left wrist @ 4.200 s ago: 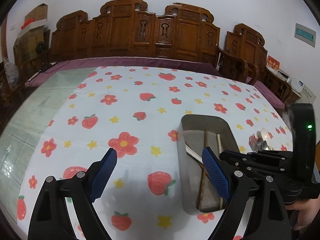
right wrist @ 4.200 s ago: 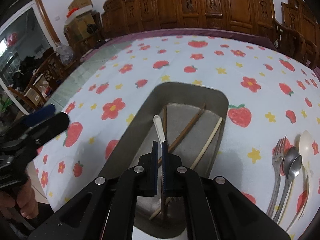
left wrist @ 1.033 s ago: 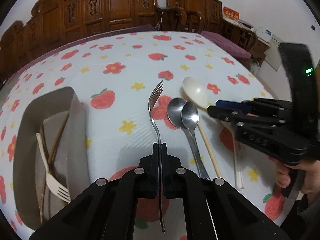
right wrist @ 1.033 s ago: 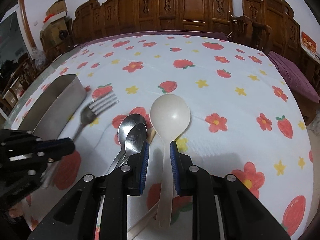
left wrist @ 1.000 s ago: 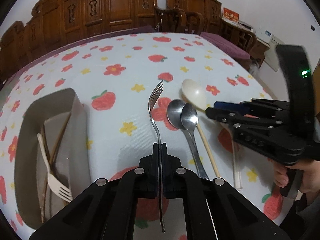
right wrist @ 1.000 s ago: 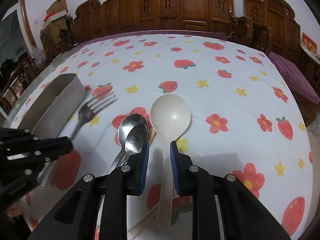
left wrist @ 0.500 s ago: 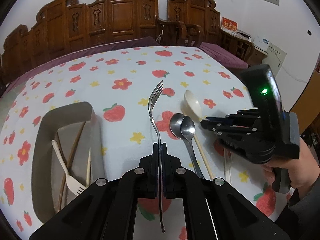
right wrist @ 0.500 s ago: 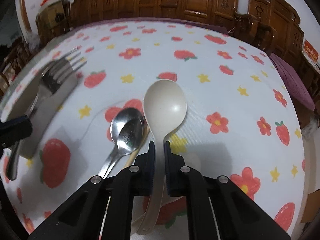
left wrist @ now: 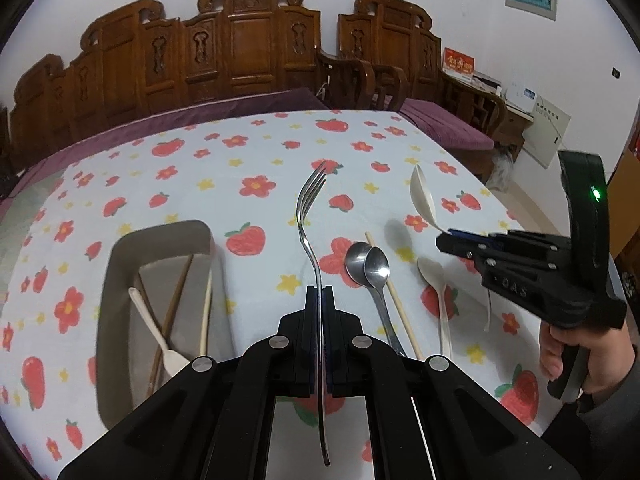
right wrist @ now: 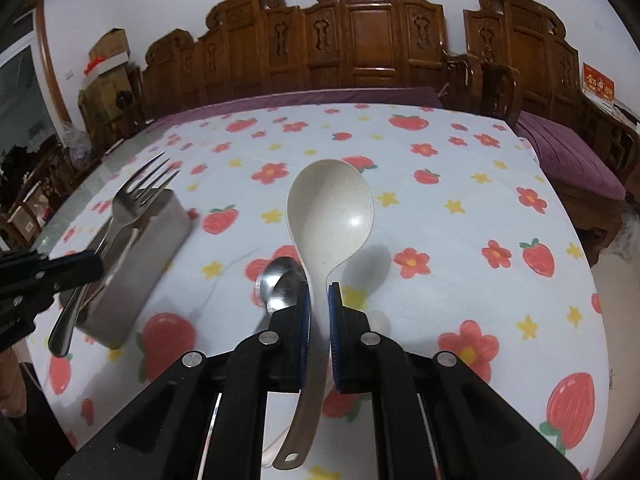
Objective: Organize utensils
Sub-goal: 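Carry the steel fork over the tray with the left gripper while the right lifts the ladle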
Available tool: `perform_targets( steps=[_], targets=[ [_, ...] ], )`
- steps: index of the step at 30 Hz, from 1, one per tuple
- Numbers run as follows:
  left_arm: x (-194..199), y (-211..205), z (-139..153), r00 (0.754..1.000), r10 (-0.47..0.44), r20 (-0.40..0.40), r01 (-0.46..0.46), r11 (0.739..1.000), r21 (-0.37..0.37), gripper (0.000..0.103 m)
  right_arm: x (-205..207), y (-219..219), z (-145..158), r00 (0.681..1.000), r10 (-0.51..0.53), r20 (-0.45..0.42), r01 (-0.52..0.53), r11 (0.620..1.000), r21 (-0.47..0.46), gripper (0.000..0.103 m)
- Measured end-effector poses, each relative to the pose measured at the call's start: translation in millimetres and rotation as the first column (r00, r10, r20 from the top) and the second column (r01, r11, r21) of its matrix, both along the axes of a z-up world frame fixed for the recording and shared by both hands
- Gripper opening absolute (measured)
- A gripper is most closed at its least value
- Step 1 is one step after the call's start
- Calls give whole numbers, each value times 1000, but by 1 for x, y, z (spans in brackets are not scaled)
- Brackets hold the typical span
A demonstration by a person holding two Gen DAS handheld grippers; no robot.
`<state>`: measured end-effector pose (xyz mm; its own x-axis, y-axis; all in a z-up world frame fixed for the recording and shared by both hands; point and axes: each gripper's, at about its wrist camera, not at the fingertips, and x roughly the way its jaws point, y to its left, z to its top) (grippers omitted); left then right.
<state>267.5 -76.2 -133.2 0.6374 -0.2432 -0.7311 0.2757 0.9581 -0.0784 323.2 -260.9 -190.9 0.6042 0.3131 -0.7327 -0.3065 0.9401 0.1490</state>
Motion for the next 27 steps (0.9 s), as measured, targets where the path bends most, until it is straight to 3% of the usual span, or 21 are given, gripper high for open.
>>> perform_targets(
  steps=[6, 16, 21, 27],
  targets=[
    [-8, 13, 14, 1000, 16, 13, -15, 1000, -11, 2, -16, 19, 15, 999, 33, 12, -33, 998, -48, 11],
    [-11, 44, 31, 998, 57, 29, -56, 998, -13, 2, -40, 46, 56, 996, 70, 49, -68, 996, -49, 11],
    [-11, 62, 31, 997, 73, 25, -73, 997, -6, 2, -47, 66, 73, 992, 105, 72, -100, 993, -66, 11],
    [0, 89, 16, 995, 103, -11, -103, 995, 16, 2, -52, 91, 74, 988, 139, 71, -134, 988, -76, 11]
  ],
)
